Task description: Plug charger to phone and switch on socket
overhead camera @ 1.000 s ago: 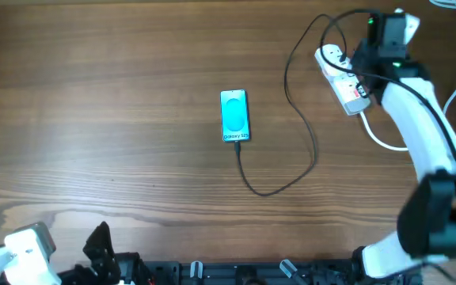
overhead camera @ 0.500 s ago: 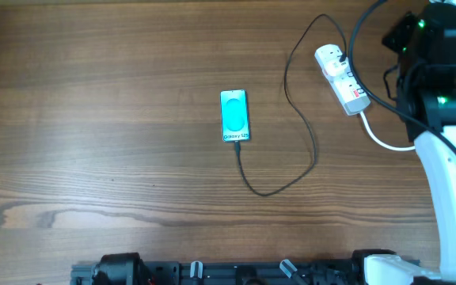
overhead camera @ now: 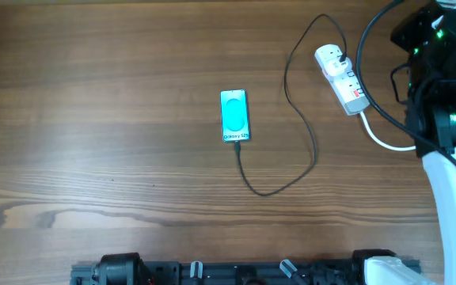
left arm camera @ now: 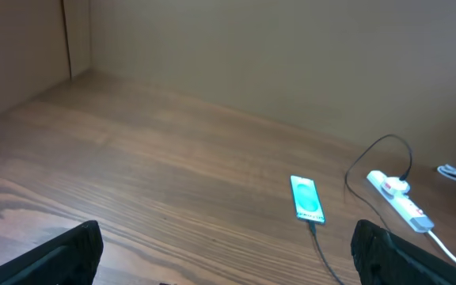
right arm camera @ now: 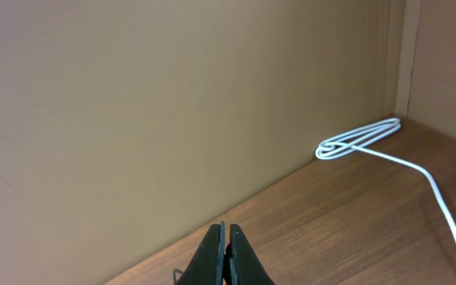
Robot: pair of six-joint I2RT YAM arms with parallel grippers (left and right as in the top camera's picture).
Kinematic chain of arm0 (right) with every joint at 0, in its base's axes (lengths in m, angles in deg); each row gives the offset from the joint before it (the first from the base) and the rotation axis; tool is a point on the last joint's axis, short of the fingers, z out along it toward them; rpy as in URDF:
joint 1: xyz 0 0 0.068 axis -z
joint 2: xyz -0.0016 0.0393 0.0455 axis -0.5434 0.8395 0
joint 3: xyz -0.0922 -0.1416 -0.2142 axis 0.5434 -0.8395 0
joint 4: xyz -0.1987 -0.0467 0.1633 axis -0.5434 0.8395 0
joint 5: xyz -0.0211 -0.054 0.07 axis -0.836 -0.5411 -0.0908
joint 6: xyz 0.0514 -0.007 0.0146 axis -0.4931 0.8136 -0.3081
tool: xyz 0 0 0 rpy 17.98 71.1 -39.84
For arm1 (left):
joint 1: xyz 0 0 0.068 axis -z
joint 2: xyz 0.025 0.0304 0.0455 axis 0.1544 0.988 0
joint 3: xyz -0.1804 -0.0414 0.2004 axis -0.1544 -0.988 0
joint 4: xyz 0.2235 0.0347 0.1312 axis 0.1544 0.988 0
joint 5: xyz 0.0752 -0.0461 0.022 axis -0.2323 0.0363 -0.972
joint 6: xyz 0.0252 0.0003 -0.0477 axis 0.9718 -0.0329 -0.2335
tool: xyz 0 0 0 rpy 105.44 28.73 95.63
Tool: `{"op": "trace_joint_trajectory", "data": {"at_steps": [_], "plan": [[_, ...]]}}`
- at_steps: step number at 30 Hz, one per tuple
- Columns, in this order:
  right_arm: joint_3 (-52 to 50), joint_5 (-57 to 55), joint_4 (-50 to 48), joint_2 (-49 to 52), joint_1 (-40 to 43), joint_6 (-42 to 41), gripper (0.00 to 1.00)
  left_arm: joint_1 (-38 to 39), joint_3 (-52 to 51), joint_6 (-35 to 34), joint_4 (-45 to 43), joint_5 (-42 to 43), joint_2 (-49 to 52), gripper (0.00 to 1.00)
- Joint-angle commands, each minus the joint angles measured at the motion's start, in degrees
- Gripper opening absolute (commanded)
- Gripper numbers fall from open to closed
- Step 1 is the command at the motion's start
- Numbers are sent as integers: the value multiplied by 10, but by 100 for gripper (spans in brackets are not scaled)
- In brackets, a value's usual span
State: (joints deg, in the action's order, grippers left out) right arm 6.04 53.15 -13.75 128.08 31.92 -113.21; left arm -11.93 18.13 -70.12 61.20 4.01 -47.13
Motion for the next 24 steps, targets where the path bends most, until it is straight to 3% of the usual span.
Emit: {"op": "trace_joint_trajectory", "data": {"at_steps": [1, 12, 24], "plan": [[3, 10, 7, -48, -1, -2, 5, 2, 0, 5, -1, 0, -20, 100], [3, 10, 19, -105, -1, -3, 5, 2, -17, 5, -19, -6, -20, 100], [3, 46, 20, -129, -1, -4, 5, 2, -153, 2, -216, -6, -20, 100]]}}
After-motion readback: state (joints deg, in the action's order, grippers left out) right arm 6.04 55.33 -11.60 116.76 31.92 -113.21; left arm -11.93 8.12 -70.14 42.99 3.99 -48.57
